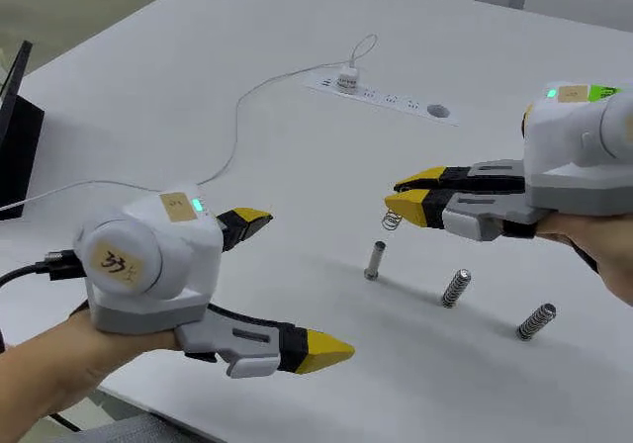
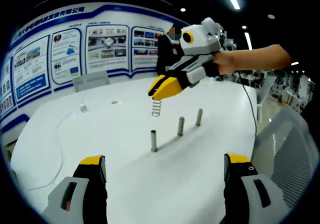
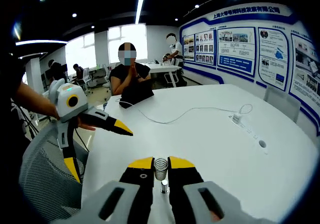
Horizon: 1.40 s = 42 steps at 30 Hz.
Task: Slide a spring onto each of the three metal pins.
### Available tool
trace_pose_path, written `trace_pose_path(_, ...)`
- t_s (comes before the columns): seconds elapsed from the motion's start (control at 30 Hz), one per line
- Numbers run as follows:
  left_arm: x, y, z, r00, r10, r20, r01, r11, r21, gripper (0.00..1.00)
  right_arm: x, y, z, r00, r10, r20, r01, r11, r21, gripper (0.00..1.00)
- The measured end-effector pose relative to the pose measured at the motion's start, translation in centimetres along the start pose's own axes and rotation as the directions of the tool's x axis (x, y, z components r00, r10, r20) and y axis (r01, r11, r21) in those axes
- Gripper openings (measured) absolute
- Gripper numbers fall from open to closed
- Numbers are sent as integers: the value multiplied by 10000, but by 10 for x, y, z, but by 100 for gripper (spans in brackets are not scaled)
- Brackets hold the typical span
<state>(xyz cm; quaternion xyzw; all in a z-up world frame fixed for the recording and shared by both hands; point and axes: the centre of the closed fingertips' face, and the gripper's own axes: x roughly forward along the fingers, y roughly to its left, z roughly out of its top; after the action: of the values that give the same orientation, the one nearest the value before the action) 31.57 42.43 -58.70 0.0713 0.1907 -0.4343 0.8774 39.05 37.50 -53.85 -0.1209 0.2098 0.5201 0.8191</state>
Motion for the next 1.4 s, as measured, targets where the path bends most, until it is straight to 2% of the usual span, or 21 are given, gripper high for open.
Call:
trace_pose_path(0.23,-1,2,-5,9998,94,169,-88,9994,-339,99,8,-5,-12,9995,-32,-318,40,9997,254,11)
trace_pose_path(0.43,0,0,-14,10000,86,36,-84,9982,-586,98,18,-4,-20,9980,44,-623,-37,9999,118,11)
trace_pose_path(0.57,2,-3,-14,10000,18,11,-17,9987,-518,98,23,-4,-22,9975,117,-695,-105,9998,182,11)
trace_pose_path(0.67,3,-4,-14,9999,54,112,-44,9968,-797,98,26,-5,-25,9968,95,-796,-84,9999,145,11)
trace_pose_path(0.9,5,-11,-18,9998,-151,-138,142,9981,-606,98,29,-7,-30,9958,42,-918,-21,9997,224,11)
trace_pose_path(1.13,4,-10,-20,9998,-104,-196,92,9982,-590,98,31,-6,-29,9953,-69,-962,68,10000,-14,11)
trace_pose_path(1.33,4,-9,-21,9997,-49,-245,35,9983,-576,98,28,-4,-31,9947,-13,-1030,32,9998,175,11)
trace_pose_path(1.4,3,-9,-19,9999,-14,-143,6,9984,-565,98,28,-4,-32,9946,-26,-1034,47,9998,205,11)
